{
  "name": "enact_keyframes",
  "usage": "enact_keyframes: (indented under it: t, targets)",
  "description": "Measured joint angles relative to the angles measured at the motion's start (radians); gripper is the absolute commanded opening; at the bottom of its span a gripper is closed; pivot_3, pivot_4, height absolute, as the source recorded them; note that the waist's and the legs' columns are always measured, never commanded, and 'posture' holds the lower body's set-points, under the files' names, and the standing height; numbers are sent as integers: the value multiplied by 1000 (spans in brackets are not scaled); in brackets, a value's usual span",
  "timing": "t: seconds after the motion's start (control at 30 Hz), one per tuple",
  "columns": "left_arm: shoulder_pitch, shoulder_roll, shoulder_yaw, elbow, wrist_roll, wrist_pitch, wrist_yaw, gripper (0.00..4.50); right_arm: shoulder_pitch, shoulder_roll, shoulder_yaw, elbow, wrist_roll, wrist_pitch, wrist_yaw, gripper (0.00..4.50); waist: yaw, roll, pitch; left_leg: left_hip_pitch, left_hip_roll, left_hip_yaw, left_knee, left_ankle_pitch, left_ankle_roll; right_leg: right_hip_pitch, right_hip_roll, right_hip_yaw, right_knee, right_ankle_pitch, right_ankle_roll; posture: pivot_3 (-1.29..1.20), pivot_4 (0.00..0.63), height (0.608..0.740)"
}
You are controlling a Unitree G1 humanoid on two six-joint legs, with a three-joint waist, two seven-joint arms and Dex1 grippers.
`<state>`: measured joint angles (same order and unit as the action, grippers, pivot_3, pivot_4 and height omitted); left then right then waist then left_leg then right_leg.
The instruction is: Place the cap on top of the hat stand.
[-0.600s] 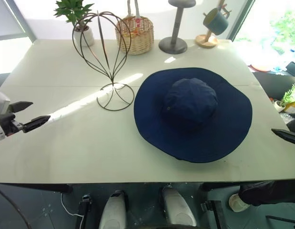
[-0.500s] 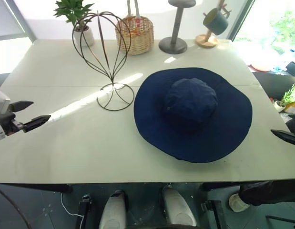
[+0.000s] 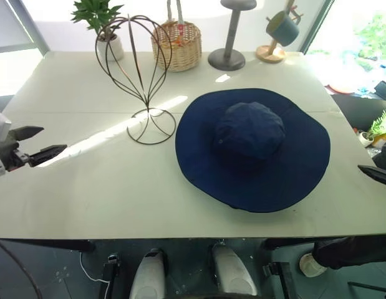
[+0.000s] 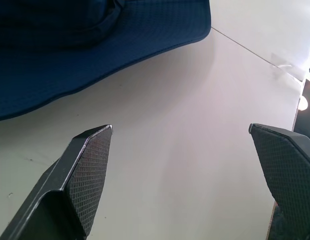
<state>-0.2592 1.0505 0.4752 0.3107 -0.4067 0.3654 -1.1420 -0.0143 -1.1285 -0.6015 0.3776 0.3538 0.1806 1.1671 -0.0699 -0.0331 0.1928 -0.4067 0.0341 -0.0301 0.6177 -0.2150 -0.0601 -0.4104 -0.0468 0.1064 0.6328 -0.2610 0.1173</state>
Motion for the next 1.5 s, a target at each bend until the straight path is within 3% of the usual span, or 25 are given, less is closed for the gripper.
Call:
enact_keyframes:
  t: [0.23, 0.43, 0.63, 0.77, 0.97, 1.27, 1.5]
  targets:
    - [-36, 2, -34, -7, -34, 75, -37, 4500, 20, 0, 0, 0, -31, -29, -23, 4477, -1, 0, 0, 0, 0, 0, 1, 0, 0, 0, 0, 0, 0, 0, 0, 0, 150, 740]
    - [-107, 11, -65, -133, -131, 214, -88, 4500, 26, -7, 1, -25, -105, -125, -74, 4477, 0, 0, 0, 0, 0, 0, 4, 0, 0, 1, 0, 0, 1, 0, 0, 0, 150, 740]
    - [-104, 29, -136, -385, -257, 312, -199, 4500, 161, -36, -85, -425, -148, -124, -29, 4477, 0, 3, 1, 1, 0, -1, 4, 0, 0, 1, 1, 0, 4, -1, 2, 0, 150, 740]
    - [-117, 29, -205, -422, -265, 318, -244, 4500, 245, -24, -140, -695, -174, -83, -1, 4477, 2, 3, 1, 0, 0, -2, 7, 0, 0, 1, 1, 0, 6, -2, 2, 0, 150, 740]
    - [-197, 4, -332, -430, -257, 292, -304, 4500, 412, 95, -120, -992, -260, -53, -19, 4477, 19, 2, 1, -2, -1, -2, 12, 0, 0, 2, 0, 0, 5, -2, 2, 0, 150, 740]
    - [-304, -54, -460, -418, -250, 280, -362, 4500, 624, 345, 97, -1101, -629, -258, -218, 4477, 26, 0, -1, -2, -1, -2, 13, 0, 0, 3, 0, 0, 5, -2, 1, 0, 150, 740]
    - [-343, -80, -491, -400, -237, 280, -369, 4500, 566, 458, 323, -1054, -903, -298, -418, 4477, 24, -1, -1, -1, -1, -2, 13, 0, 0, 3, 0, 0, 6, -1, 1, 0, 150, 740]
